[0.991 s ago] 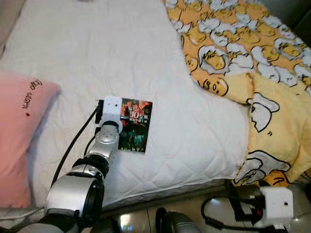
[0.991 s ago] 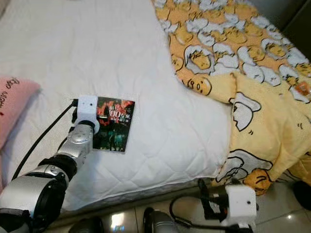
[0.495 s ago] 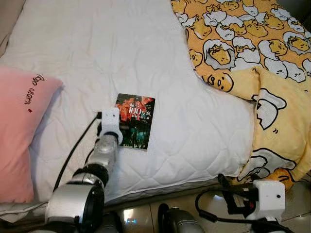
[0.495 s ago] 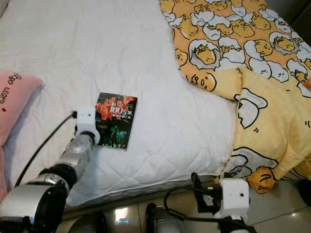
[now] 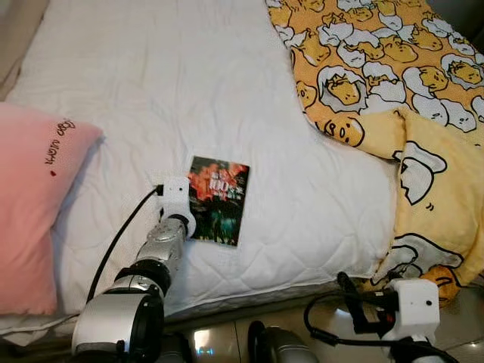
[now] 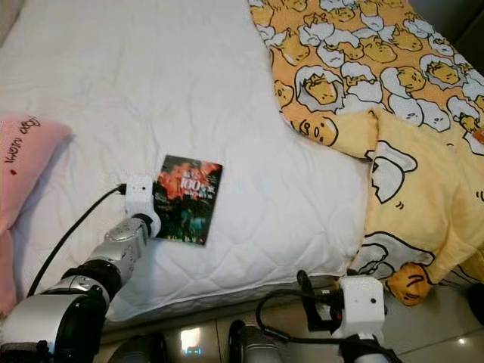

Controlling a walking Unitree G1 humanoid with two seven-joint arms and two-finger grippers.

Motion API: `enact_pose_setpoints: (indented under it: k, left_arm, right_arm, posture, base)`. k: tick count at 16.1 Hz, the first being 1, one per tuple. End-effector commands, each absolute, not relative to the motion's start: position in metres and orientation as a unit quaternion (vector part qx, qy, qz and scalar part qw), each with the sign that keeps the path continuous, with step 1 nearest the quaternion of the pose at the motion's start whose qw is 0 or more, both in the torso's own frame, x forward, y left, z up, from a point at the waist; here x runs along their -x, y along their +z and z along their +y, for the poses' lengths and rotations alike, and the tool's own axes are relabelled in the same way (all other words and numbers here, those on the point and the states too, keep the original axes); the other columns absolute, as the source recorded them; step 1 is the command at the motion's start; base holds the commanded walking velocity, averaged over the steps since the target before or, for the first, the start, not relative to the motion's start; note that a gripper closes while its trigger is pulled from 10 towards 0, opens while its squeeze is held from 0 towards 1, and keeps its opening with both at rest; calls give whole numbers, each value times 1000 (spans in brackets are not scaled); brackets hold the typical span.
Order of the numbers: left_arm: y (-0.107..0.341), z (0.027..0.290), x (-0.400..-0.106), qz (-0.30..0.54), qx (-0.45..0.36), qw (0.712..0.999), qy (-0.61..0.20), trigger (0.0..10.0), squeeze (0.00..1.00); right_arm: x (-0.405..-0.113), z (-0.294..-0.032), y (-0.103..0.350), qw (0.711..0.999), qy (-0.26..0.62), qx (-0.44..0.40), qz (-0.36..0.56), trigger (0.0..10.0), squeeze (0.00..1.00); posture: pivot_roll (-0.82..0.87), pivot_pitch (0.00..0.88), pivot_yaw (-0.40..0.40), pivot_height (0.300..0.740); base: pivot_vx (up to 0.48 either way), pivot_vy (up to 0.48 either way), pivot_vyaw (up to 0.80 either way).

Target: Clean up the room

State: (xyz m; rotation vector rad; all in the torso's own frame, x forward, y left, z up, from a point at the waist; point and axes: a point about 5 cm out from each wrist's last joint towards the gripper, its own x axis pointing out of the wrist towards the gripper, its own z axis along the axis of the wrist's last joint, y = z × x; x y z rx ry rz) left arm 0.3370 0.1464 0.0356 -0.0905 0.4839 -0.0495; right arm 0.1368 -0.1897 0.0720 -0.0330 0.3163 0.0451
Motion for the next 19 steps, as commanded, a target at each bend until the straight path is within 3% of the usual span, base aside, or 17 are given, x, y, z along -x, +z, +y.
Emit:
enact_pose_setpoints:
  k: [1,4,5,9,13,16,19]
  left_arm:
    - [1,142,-309,337,85,937,-20,10000,0]
    - [-7,141,-302,370,145,918,-8,10000,0]
    - [-7,142,-301,370,137,919,-10,0,0]
    - [-6,137,-302,362,82,928,-37,0,0]
    - [-10,119,-296,384,114,911,-98,0,0]
    - [-5,115,-301,373,93,916,-115,0,0]
    - [0,112,-305,361,113,916,-132,0,0]
  right_arm:
    - [-133,-198,66,984,11,24,179,10000,0]
    - [-133,-201,64,983,8,26,183,10000,0]
    - [-134,-201,64,983,10,27,183,10000,0]
    - [-138,-202,64,983,10,27,180,10000,0]
    - [-149,-200,57,984,4,22,175,10000,0]
    - [-176,-191,57,990,4,8,142,10000,0]
    - [-182,-188,53,990,5,5,140,10000,0]
  posture:
    - [-231,186,-101,740]
    - [-230,186,-102,740]
    - [-230,185,-103,740]
    - [-224,179,-94,740]
    - [-181,125,-58,740]
    - [-155,76,-27,740]
    - [-140,59,-12,740]
  base:
    - [0,0,0]
    - [0,0,0]
    - [0,0,0]
    - [0,0,0]
    - [0,0,0]
    - [0,0,0]
    - [0,0,0]
